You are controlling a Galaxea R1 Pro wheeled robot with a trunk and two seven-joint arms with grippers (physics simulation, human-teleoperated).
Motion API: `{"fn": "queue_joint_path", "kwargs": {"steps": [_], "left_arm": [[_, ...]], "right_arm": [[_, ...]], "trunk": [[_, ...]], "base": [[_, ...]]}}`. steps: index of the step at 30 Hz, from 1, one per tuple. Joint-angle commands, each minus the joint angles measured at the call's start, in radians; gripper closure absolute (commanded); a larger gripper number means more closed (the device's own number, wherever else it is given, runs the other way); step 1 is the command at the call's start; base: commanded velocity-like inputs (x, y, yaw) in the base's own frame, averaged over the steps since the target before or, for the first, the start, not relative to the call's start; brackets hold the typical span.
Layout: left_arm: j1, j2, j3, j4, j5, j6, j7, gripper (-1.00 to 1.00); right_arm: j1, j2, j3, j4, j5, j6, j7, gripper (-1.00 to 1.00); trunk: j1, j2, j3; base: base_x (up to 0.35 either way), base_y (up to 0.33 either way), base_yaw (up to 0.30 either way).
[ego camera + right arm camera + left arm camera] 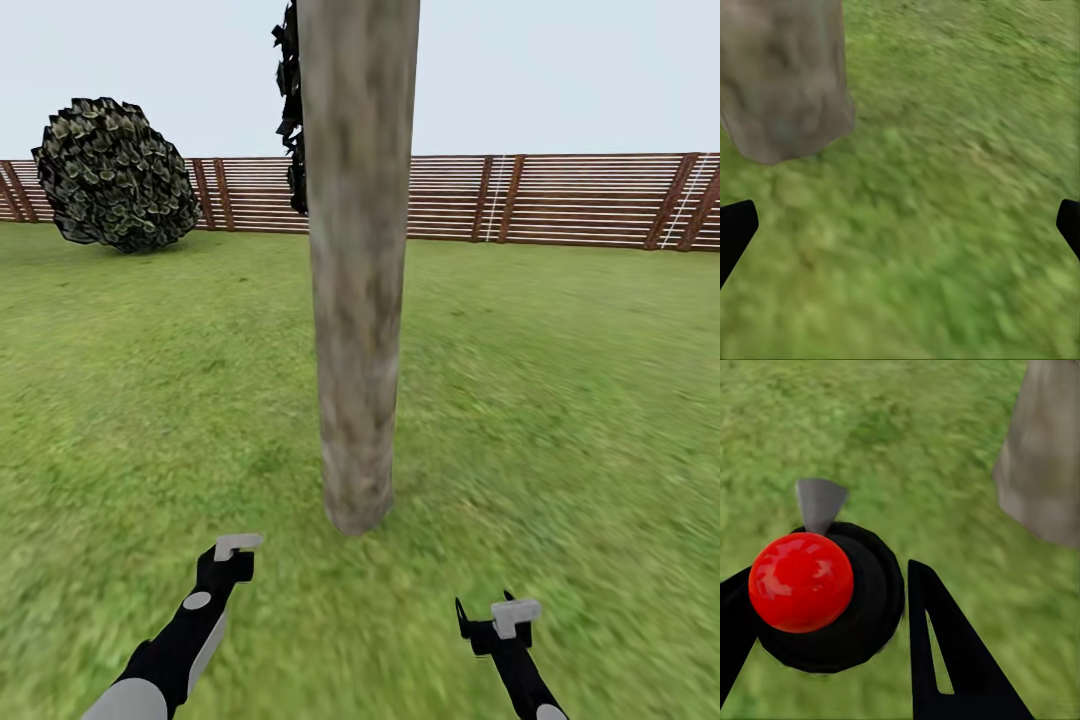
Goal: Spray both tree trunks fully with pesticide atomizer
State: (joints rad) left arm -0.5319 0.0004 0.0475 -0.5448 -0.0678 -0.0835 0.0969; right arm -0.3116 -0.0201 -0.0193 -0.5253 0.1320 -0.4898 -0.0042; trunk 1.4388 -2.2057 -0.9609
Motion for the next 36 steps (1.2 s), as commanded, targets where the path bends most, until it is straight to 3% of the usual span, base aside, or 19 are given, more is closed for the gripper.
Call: {"fn": "queue_joint_path", "kwargs": {"steps": [1, 8, 15, 17, 20, 21, 22, 23, 24, 27, 30, 31, 33, 36], "left_arm": [[-0.001, 0.0, 0.002, 0.001, -0.007, -0.003, 0.002, 1.0], [0.0, 0.001, 0.003, 0.001, -0.007, -0.003, 0.001, 1.0], [0.005, 0.0, -0.002, 0.0, -0.016, -0.002, -0.004, 1.0], [0.006, 0.002, -0.02, 0.002, -0.017, 0.0, -0.007, 1.0], [0.006, 0.009, -0.083, 0.002, -0.02, 0.001, -0.04, 1.0], [0.006, 0.019, -0.133, 0.002, -0.021, 0.002, -0.088, 1.0], [0.001, 0.074, -0.197, 0.002, -0.023, 0.005, -0.209, 1.0], [-0.001, 0.102, -0.208, 0.002, -0.023, 0.005, -0.27, 1.0], [-0.002, 0.127, -0.215, 0.002, -0.026, 0.006, -0.349, 1.0], [-0.003, 0.169, -0.219, 0.004, -0.048, 0.009, -0.51, 1.0], [-0.004, 0.216, -0.218, 0.005, -0.101, 0.013, -0.687, 1.0], [-0.005, 0.232, -0.218, 0.01, -0.143, 0.015, -0.783, 1.0], [-0.005, 0.237, -0.218, 0.013, -0.19, 0.018, -0.847, 1.0], [-0.005, 0.238, -0.216, 0.012, -0.248, 0.023, -0.908, 1.0]], "right_arm": [[-0.001, 0.0, -0.002, 0.001, 0.008, -0.003, 0.0, -1.0], [-0.001, 0.0, -0.001, 0.0, 0.009, -0.003, 0.0, -1.0], [-0.001, 0.0, 0.004, -0.003, 0.012, -0.003, 0.006, -1.0], [-0.001, 0.0, 0.006, -0.006, 0.012, -0.001, 0.01, -1.0], [-0.002, 0.001, 0.023, -0.013, 0.023, 0.0, 0.022, -1.0], [-0.003, 0.001, 0.065, -0.022, 0.043, 0.001, 0.053, -1.0], [-0.026, 0.002, 0.164, -0.063, 0.079, 0.019, 0.156, -1.0], [-0.041, 0.002, 0.182, -0.089, 0.085, 0.048, 0.188, -1.0], [-0.053, 0.002, 0.192, -0.115, 0.088, 0.1, 0.219, -1.0], [-0.067, 0.002, 0.2, -0.161, 0.089, 0.209, 0.297, -1.0], [-0.074, 0.001, 0.204, -0.217, 0.091, 0.31, 0.423, -1.0], [-0.077, 0.002, 0.206, -0.267, 0.092, 0.344, 0.518, -1.0], [-0.084, 0.014, 0.221, -0.314, 0.093, 0.368, 0.579, -1.0], [-0.097, 0.024, 0.262, -0.342, 0.093, 0.415, 0.605, -1.0]], "trunk": [[0.0, 0.0, -0.001], [0.0, 0.0, -0.001], [0.0, 0.0, -0.001], [0.0, 0.0, -0.001], [0.0, 0.0, -0.001], [0.0, 0.0, -0.001], [0.0, 0.0, -0.001], [0.0, 0.0, -0.001], [0.0, 0.0, -0.001], [0.0, 0.0, -0.001], [0.0, 0.0, -0.001], [0.0, 0.0, -0.001], [0.0, 0.0, -0.001], [0.0, 0.0, -0.001]], "base": [[0.243, -0.059, 0.0], [0.262, -0.075, 0.0], [0.043, -0.012, 0.0], [0.005, -0.001, 0.0], [0.002, -0.001, 0.0], [0.0, 0.0, 0.0], [0.0, 0.0, 0.0], [0.0, 0.0, 0.0], [0.0, 0.0, 0.0], [0.0, 0.0, 0.0], [0.0, 0.0, 0.0], [0.0, 0.0, 0.0], [0.0, 0.0, 0.0], [0.0, 0.0, 0.0]]}}
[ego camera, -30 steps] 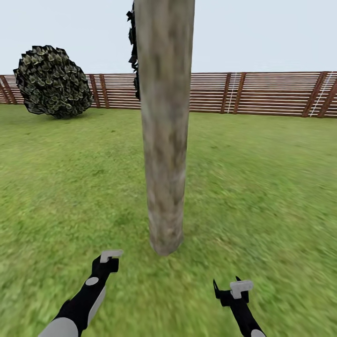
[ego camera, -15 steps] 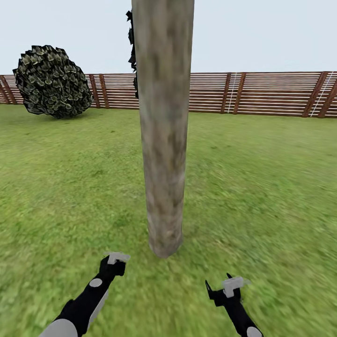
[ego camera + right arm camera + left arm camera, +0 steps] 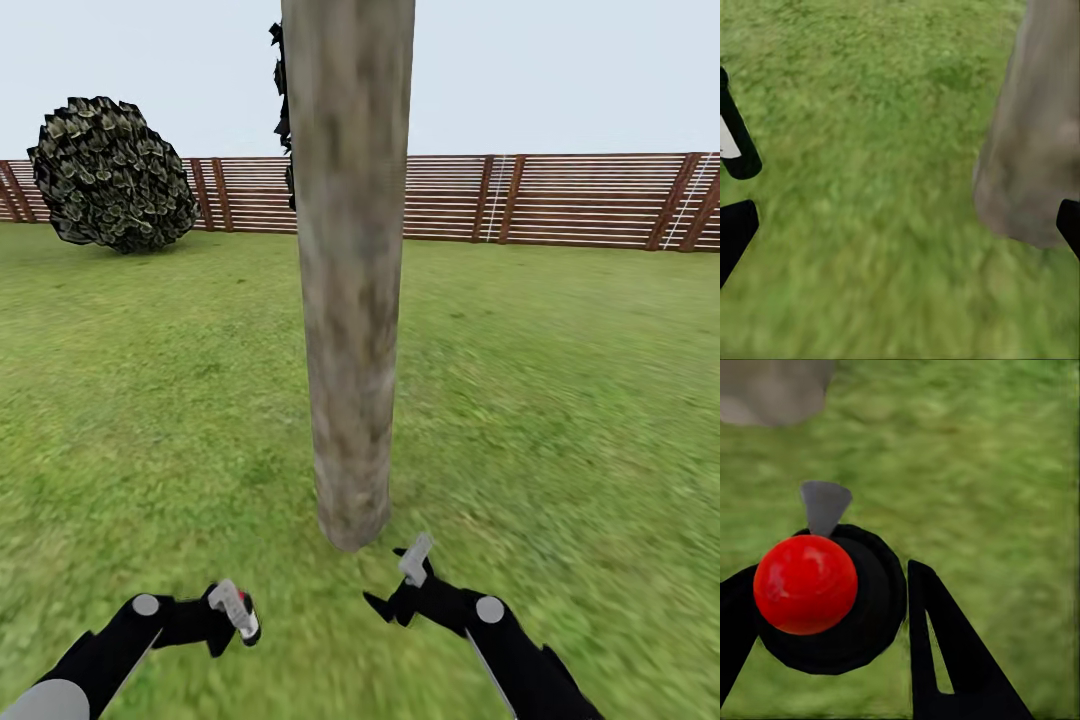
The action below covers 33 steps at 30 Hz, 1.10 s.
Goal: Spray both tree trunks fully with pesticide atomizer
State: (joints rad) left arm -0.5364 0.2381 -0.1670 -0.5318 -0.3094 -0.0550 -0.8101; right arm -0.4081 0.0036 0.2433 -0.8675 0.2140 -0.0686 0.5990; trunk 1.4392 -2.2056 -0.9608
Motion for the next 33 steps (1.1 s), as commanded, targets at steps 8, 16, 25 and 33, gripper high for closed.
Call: {"fn": "queue_joint_path", "kwargs": {"steps": [8, 16, 25, 33], "left_arm": [[-0.002, -0.001, -0.003, -0.009, -0.095, 0.064, -0.071, 1.0], [-0.002, -0.019, -0.003, -0.011, -0.235, 0.072, -0.129, 1.0], [-0.016, -0.031, -0.005, -0.013, -0.278, 0.072, -0.19, 1.0], [-0.03, -0.062, -0.006, -0.011, -0.339, 0.07, -0.238, 1.0]], "right_arm": [[-0.018, 0.005, 0.106, -0.013, 0.01, 0.024, 0.046, -1.0], [-0.073, 0.007, 0.169, -0.012, 0.011, 0.052, 0.206, -1.0], [-0.096, 0.036, 0.173, -0.012, 0.173, 0.063, 0.35, 1.0], [-0.103, 0.041, 0.172, -0.013, 0.193, 0.064, 0.362, 1.0]], "trunk": [[0.0, 0.0, -0.001], [0.0, 0.0, -0.001], [0.0, 0.0, -0.001], [0.0, 0.0, -0.001]], "base": [[0.0, 0.0, 0.0], [0.0, 0.0, 0.0], [0.0, 0.0, 0.0], [0.0, 0.0, 0.0]]}}
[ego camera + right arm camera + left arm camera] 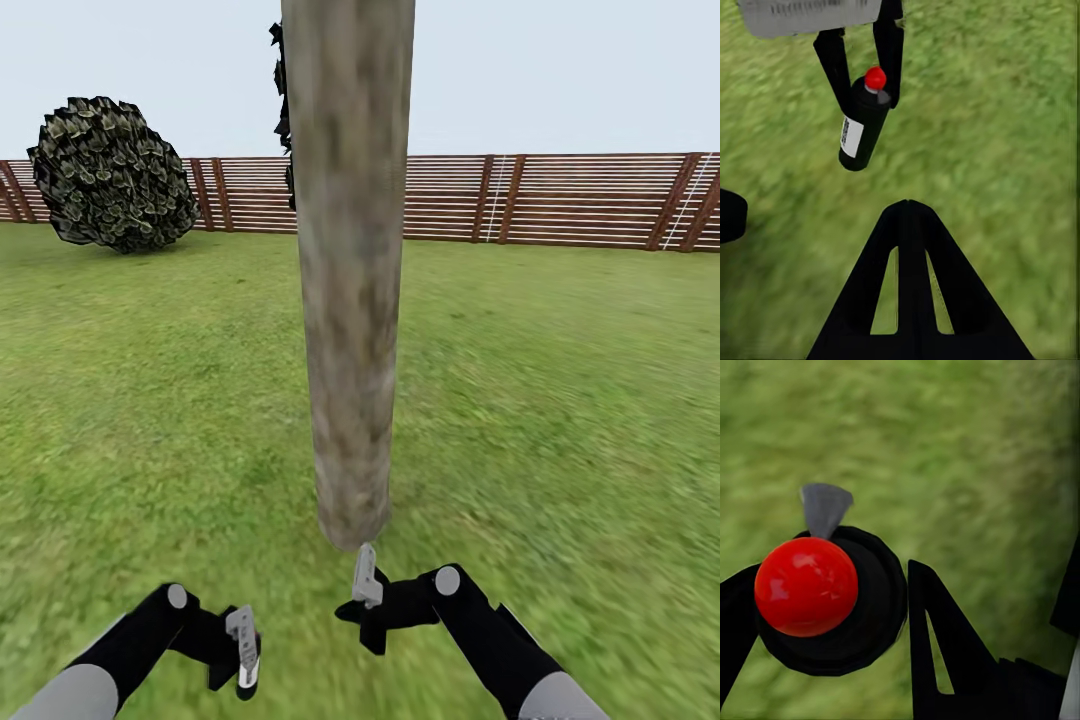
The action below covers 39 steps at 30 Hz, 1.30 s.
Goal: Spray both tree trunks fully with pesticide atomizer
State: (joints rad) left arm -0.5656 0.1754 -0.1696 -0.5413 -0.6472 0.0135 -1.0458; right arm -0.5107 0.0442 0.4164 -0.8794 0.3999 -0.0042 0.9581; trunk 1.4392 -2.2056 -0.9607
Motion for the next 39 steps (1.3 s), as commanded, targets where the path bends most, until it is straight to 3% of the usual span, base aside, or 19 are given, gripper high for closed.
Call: {"fn": "queue_joint_path", "kwargs": {"steps": [1, 5, 15, 19, 25, 39], "left_arm": [[0.0, -0.003, -0.003, -0.002, -0.01, 0.001, -0.003, 1.0], [0.0, -0.006, -0.002, -0.002, -0.016, -0.009, -0.021, 1.0], [-0.006, -0.07, 0.001, -0.004, -0.006, -0.047, -0.057, 1.0], [-0.014, -0.076, 0.004, -0.003, 0.001, -0.05, -0.069, 1.0], [-0.023, -0.079, 0.004, -0.003, 0.087, -0.059, -0.092, 1.0], [-0.031, -0.079, 0.005, -0.003, 0.174, -0.077, -0.15, 1.0]], "right_arm": [[-0.004, 0.0, -0.001, -0.001, 0.007, 0.0, 0.003, 1.0], [-0.008, 0.0, -0.001, -0.002, 0.007, 0.0, 0.004, 1.0], [-0.021, 0.002, -0.001, -0.003, 0.005, 0.0, 0.004, 1.0], [-0.021, 0.002, -0.001, -0.003, 0.005, 0.0, 0.004, 1.0], [-0.022, 0.002, -0.001, -0.003, 0.005, 0.0, 0.019, 1.0], [-0.025, 0.002, -0.001, -0.004, 0.005, 0.0, 0.022, 1.0]], "trunk": [[0.0, 0.0, -0.001], [0.0, 0.0, -0.001], [0.0, 0.0, -0.001], [0.0, 0.0, -0.001], [0.0, 0.0, -0.001], [0.0, 0.0, -0.001]], "base": [[0.0, 0.0, 0.0], [0.0, 0.0, 0.0], [0.0, 0.0, 0.0], [0.0, 0.0, 0.0], [0.0, 0.0, 0.0], [0.0, 0.0, 0.0]]}}
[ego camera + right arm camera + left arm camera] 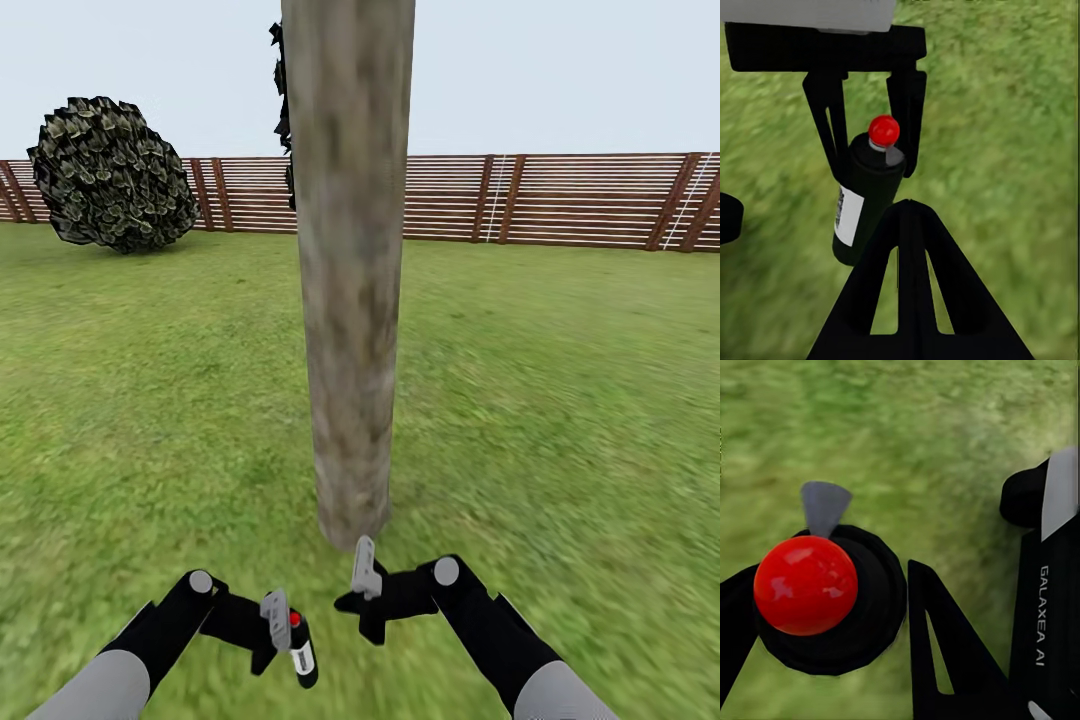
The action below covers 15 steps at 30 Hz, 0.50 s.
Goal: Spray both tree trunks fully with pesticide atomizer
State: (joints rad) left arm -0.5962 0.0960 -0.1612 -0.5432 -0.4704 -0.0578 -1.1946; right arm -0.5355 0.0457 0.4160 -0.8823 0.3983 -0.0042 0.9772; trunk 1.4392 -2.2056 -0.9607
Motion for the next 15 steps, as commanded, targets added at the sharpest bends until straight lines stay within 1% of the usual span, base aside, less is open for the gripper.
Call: {"fn": "queue_joint_path", "kwargs": {"steps": [1, 8, 12, 13, 15], "left_arm": [[0.0, 0.001, -0.003, -0.001, 0.002, -0.006, -0.001, 1.0], [-0.001, 0.0, -0.002, -0.001, 0.013, -0.007, -0.016, 1.0], [-0.001, -0.012, -0.001, 0.0, 0.014, -0.007, -0.021, 1.0], [-0.001, -0.014, -0.001, -0.001, 0.018, -0.007, -0.022, 1.0], [-0.001, -0.015, -0.002, 0.0, 0.047, -0.007, -0.023, 1.0]], "right_arm": [[-0.003, 0.0, -0.001, -0.001, 0.007, 0.0, 0.003, 1.0], [-0.014, 0.0, -0.001, -0.001, 0.005, 0.0, 0.003, 1.0], [-0.019, 0.0, -0.002, -0.001, 0.005, 0.0, 0.003, 1.0], [-0.019, 0.0, -0.002, -0.001, 0.004, 0.0, 0.003, 1.0], [-0.02, 0.0, -0.002, -0.001, 0.004, 0.0, 0.003, 1.0]], "trunk": [[0.0, 0.0, -0.001], [0.0, 0.0, -0.001], [0.0, 0.0, -0.001], [0.0, 0.0, -0.001], [0.0, 0.0, -0.001]], "base": [[0.0, 0.0, 0.0], [0.0, 0.0, 0.0], [0.0, 0.0, 0.0], [0.0, 0.0, 0.0], [0.0, 0.0, 0.0]]}}
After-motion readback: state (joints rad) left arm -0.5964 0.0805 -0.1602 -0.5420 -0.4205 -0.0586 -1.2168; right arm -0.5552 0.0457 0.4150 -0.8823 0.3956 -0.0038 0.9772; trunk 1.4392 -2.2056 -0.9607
